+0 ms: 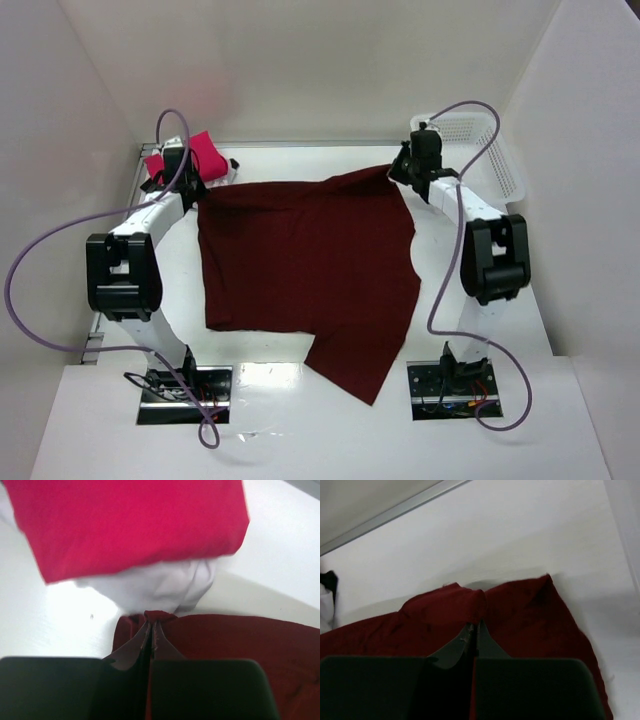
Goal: Fold and stack the t-shirts
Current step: Fold the flattened tshirt in 1/3 of the way
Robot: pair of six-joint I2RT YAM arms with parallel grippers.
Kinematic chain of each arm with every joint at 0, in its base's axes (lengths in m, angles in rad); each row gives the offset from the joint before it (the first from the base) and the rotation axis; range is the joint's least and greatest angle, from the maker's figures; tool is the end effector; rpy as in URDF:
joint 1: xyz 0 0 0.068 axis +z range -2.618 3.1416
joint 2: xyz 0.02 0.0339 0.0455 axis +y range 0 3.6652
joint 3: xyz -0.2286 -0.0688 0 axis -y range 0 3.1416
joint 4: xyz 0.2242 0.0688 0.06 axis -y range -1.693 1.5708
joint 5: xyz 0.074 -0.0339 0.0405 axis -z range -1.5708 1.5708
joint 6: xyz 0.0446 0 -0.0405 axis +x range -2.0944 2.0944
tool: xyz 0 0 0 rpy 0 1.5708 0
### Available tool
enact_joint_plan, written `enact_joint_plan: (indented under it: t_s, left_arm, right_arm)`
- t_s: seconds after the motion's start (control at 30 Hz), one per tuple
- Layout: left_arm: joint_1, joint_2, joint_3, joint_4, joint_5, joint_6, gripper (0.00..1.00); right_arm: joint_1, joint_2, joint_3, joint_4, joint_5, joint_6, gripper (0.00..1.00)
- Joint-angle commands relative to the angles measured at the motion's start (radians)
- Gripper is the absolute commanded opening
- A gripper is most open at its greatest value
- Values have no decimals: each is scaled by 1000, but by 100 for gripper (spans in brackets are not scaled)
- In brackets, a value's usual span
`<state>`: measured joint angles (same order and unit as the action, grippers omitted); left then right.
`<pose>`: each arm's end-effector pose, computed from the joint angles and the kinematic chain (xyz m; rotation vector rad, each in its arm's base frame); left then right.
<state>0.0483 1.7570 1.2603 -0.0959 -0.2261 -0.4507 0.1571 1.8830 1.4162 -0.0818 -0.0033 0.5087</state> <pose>0.3845 0.0286 0.2185 -0.6545 2.0442 0.0105 0.4134 0.0656 0.2219 0.3732 2.1125 0.3965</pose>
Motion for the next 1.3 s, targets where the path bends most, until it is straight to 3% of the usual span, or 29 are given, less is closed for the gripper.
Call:
enact_joint_plan:
  t_s: [0.0, 0.43, 0.9, 1.07, 1.13, 1.17, 1.2, 1.23, 1.27]
  left_arm:
    - [4, -84, -65, 39, 4, -37, 0]
    - [13, -106, -148, -10, 11, -107, 0]
    - [13, -134, -167, -45, 11, -126, 0]
    - [13, -134, -175, -54, 11, -140, 0]
    - [13, -143, -184, -65, 11, -140, 0]
    - [13, -143, -185, -80, 20, -149, 0]
    - [13, -143, -185, -92, 21, -149, 7]
    - [13, -151, -185, -102, 21, -160, 23]
    - [13, -167, -185, -103, 21, -161, 43]
  right_arm:
    - [10, -183, -119, 85, -32, 51, 0]
    - [36, -426, -487, 73, -44, 144, 0]
    - [39, -685, -599, -29, -52, 189, 0]
    - [57, -688, -665, -44, -84, 200, 1]
    - [72, -674, -684, -53, -84, 200, 18]
    - [83, -660, -695, -53, -84, 200, 47]
    - [84, -659, -695, -53, -84, 200, 70]
    - [84, -659, -695, -53, -73, 200, 82]
    - [84, -650, -679, -62, -64, 200, 88]
